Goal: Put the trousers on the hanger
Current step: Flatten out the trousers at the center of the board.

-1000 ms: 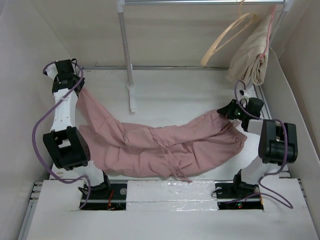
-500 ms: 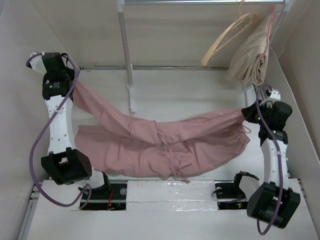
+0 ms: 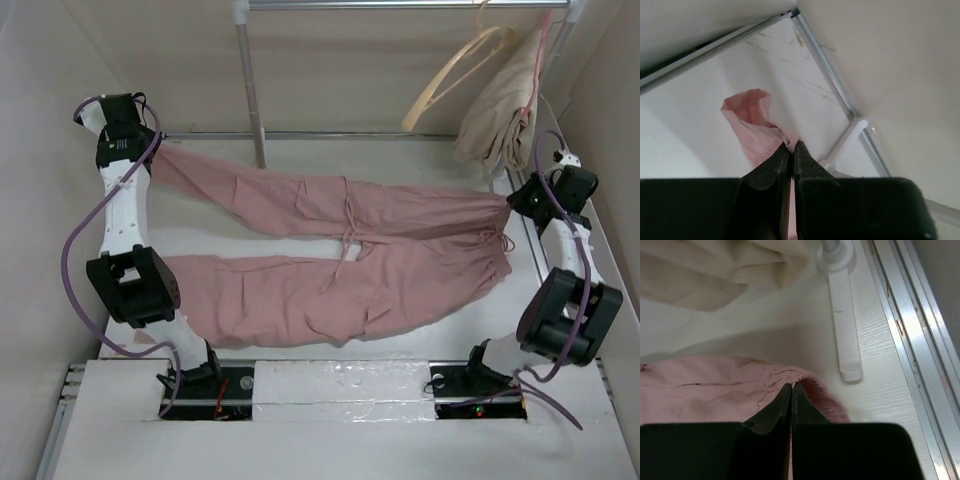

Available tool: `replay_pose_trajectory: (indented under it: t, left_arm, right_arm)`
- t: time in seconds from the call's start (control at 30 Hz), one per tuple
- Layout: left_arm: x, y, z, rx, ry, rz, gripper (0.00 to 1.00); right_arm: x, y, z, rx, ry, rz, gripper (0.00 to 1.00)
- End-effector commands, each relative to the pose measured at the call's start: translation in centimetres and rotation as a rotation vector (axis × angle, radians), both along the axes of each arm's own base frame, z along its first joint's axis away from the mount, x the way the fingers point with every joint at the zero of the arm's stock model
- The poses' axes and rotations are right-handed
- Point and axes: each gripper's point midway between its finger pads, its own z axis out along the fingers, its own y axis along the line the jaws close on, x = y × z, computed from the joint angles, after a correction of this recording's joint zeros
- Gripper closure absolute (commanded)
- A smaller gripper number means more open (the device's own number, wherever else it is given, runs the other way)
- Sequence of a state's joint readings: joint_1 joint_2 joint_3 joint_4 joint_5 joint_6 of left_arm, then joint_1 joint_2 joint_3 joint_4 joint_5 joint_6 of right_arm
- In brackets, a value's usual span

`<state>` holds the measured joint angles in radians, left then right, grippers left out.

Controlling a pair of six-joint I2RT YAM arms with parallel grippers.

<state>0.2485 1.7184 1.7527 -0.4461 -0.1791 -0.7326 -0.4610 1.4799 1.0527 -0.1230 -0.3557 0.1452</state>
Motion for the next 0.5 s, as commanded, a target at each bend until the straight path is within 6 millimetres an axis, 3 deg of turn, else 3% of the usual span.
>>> replay_pose_trajectory:
  t: [0.0,0.07,0.1,0.13,0.2,0.33,0.37,0.47]
  left_arm:
    - [-3.3,-1.1,11.1,0.024,-0.278,0.007,1.0]
    - [-5.9,-1.5,14.0,0.049,-0.35,0.016,1.0]
    - [-6.8,-1.3,15.1,0.063,-0.372,0.035,1.0]
    - [-7.6,-1.4,15.4,0.07,-0.365,0.04,1.0]
    - [-9.3,-1.2,17.7,0.112,-0.385,0.058,1.0]
    - [-12.6,-0.6,18.7,0.16,-0.375,0.124,1.0]
    - [-13.1,-0.6,19.0,0.168,-0.381,0.127,1.0]
    - [-13.5,0.1,18.1,0.22,-0.339,0.143,1.0]
  right_arm:
    - [-2.2,1.4,7.6,-0.109,-0.158,0.036,1.0]
    - [-4.3,2.3,8.4,-0.112,-0.168,0.031,1.0]
    - [-5.6,2.7,8.2,-0.109,-0.147,0.017,1.0]
    - [-6.8,3.5,9.5,-0.135,-0.163,0.006,1.0]
    - [-8.1,4.5,9.7,-0.175,-0.117,0.029,1.0]
    - [-10.1,5.5,13.0,-0.241,-0.145,0.033,1.0]
    - [-10.4,5.7,15.4,-0.27,-0.188,0.035,1.0]
    - [-10.9,5.6,16.4,-0.281,-0.179,0.014,1.0]
